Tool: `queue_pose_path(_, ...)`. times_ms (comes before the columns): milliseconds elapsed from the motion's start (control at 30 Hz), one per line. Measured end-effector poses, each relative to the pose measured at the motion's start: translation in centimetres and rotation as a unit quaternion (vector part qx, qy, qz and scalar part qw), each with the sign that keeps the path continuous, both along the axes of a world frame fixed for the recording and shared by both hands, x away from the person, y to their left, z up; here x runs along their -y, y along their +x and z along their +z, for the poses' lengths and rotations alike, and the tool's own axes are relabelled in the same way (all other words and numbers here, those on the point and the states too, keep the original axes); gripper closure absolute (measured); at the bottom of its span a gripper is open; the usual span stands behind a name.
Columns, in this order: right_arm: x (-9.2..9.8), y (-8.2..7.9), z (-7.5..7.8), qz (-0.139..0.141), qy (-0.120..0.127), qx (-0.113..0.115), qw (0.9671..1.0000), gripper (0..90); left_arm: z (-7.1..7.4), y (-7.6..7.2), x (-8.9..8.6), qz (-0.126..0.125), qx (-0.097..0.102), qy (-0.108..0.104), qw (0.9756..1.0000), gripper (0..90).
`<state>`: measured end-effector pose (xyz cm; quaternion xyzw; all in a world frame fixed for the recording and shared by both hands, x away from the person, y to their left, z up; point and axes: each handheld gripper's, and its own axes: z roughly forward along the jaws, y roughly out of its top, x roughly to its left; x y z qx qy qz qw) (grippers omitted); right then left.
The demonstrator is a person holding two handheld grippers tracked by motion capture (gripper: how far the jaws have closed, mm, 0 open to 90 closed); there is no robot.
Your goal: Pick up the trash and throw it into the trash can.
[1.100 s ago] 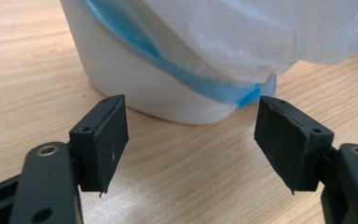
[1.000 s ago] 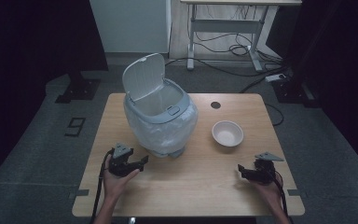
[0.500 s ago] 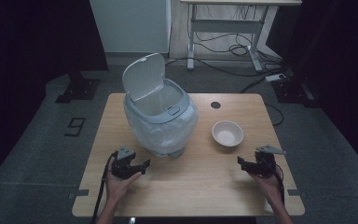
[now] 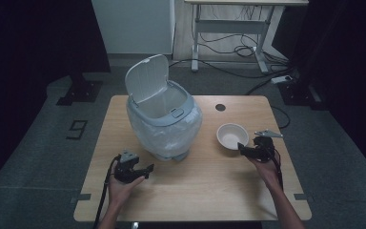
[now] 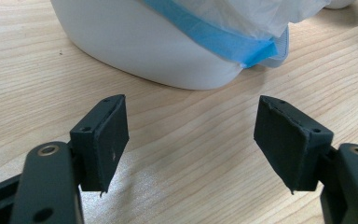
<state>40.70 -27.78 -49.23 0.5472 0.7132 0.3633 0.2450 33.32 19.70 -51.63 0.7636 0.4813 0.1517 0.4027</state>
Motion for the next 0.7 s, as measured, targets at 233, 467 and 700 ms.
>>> queue_pose_path(233,-0.3,2.1,-0.9,-0.021,0.0,-0.014,0.9997,18.7,-0.1,0.0,0.0,-0.002,-0.002,0.001,1.0,26.1)
queue_pose_path(467,-0.4,3.5,-2.9,-0.028,0.001,-0.045,0.9986,20.1,-0.2,0.1,0.3,-0.008,-0.003,0.005,1.0,26.1)
queue_pose_path(700,-0.8,4.0,-4.2,-0.014,-0.001,-0.07,0.9975,33.6,-0.2,0.0,0.3,-0.01,-0.003,0.005,0.9999,26.2)
